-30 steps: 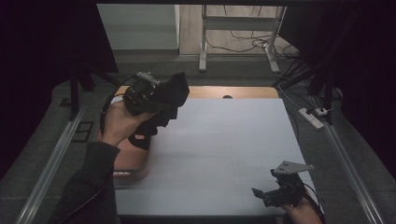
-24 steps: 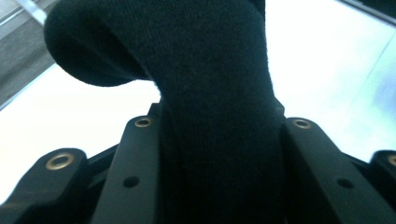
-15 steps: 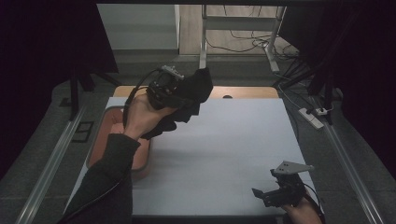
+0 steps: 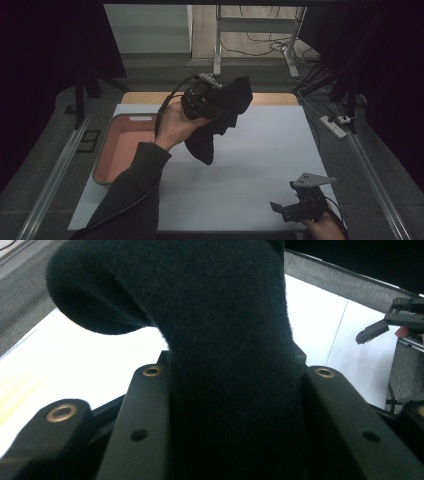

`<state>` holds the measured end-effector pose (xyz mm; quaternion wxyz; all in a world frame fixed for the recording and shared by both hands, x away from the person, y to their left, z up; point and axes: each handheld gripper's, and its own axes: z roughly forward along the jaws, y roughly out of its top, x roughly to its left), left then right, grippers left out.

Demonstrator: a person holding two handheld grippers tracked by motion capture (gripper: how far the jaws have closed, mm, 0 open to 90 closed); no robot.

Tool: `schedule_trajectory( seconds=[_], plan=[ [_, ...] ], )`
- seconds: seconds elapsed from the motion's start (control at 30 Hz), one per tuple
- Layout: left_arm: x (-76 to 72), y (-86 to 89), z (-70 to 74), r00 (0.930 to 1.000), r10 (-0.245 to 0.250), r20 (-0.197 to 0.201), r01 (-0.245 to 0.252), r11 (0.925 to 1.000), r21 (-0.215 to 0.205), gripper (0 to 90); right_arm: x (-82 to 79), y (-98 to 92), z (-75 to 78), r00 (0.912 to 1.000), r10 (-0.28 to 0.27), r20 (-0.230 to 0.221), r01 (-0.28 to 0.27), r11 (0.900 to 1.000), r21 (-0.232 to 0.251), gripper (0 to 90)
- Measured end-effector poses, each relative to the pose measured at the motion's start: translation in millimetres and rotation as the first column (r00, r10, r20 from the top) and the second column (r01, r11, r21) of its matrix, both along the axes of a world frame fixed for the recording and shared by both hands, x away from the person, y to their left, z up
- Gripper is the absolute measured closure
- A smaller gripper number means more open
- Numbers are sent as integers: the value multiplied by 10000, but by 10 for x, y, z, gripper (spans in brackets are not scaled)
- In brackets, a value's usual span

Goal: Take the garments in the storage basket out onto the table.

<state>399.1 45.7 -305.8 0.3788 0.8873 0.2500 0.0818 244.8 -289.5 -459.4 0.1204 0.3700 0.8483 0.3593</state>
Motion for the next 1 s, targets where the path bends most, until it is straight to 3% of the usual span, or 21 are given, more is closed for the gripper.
schedule_trajectory(
  seconds=[0.13, 0.33, 0.37, 0.73, 0.87, 1.0],
  plan=[
    [16, -84, -81, 9999, -135, 87, 134, 9998, 171, 636, -2, -4, 4, 10000, 10, -20, -10, 10000, -10, 6],
    [75, -154, -302, 9999, -99, -137, 103, 9995, 291, 625, -4, -6, 4, 10000, -8, 40, 8, 10000, 47, 6],
    [96, -164, -391, 9998, -49, -171, 55, 9992, 391, 623, -4, -8, 4, 10000, 17, 56, -18, 10000, 50, 6],
    [197, -150, -887, 9959, 240, -868, -202, 9988, 442, 605, -11, -8, 9, 9999, 91, 67, -91, 9999, 54, 6],
    [210, -129, -1013, 9963, 273, -811, -226, 9981, 581, 602, -10, -10, 8, 9999, 86, 112, -87, 9999, 74, 6],
    [252, -89, -1228, 9915, 519, -1193, -446, 9971, 623, 597, -11, -14, 10, 9999, 78, 124, -80, 9999, 106, 5]
  ],
)
